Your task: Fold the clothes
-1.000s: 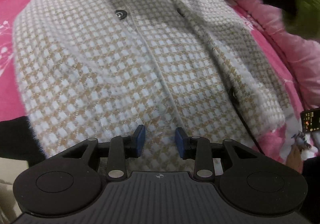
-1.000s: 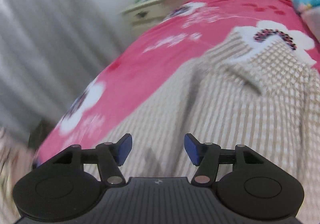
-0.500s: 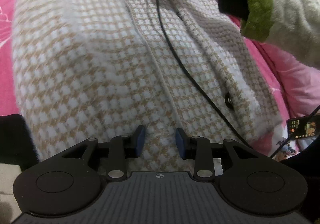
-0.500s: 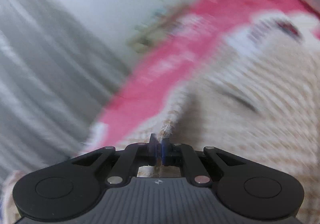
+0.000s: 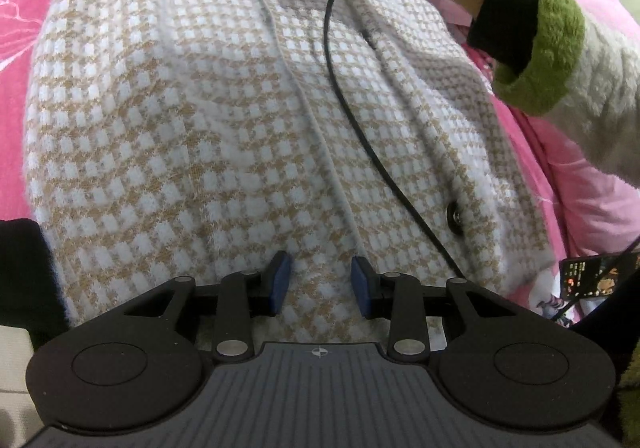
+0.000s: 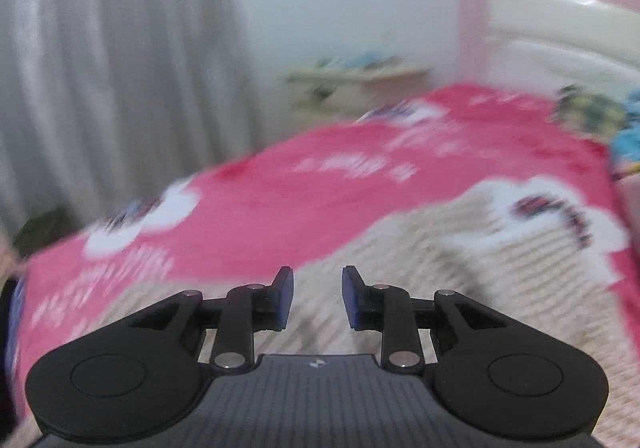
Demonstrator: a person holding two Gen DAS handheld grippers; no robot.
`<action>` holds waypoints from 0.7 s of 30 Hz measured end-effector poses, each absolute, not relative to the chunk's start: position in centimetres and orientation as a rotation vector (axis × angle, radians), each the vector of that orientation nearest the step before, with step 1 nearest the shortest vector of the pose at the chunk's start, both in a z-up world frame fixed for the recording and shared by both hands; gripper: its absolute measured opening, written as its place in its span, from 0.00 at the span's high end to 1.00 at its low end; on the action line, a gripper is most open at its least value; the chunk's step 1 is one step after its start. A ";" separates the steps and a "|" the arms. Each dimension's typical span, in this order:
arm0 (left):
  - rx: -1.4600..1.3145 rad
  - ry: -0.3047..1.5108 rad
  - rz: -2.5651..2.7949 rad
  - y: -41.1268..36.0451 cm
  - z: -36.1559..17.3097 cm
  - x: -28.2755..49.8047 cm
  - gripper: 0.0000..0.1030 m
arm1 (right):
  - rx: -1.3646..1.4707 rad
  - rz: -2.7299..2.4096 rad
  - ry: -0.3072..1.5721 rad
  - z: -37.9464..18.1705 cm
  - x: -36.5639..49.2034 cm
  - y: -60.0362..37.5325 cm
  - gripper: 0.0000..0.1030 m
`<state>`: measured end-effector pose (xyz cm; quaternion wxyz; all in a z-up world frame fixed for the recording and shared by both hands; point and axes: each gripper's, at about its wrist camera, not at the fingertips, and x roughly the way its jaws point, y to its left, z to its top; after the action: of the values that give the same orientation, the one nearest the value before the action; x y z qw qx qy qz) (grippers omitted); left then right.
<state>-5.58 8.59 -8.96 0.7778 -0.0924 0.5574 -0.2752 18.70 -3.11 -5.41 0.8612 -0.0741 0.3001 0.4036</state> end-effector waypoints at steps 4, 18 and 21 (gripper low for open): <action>-0.220 1.209 -0.584 8.6 -8.8 -5.5 0.66 | -0.187 0.847 0.768 -10.5 20.0 -1.4 0.72; 0.040 1.056 -0.091 19.2 2.0 7.0 0.65 | -0.031 1.002 0.759 -3.0 16.3 -2.4 0.54; 0.126 1.085 -0.058 19.6 -1.5 9.7 0.65 | -0.007 1.041 0.765 -2.7 15.4 -1.5 0.44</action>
<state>9.71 19.62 -1.48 0.8540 0.0601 0.5161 -0.0278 15.41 -1.55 -2.67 0.7985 -0.0035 0.3564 0.4851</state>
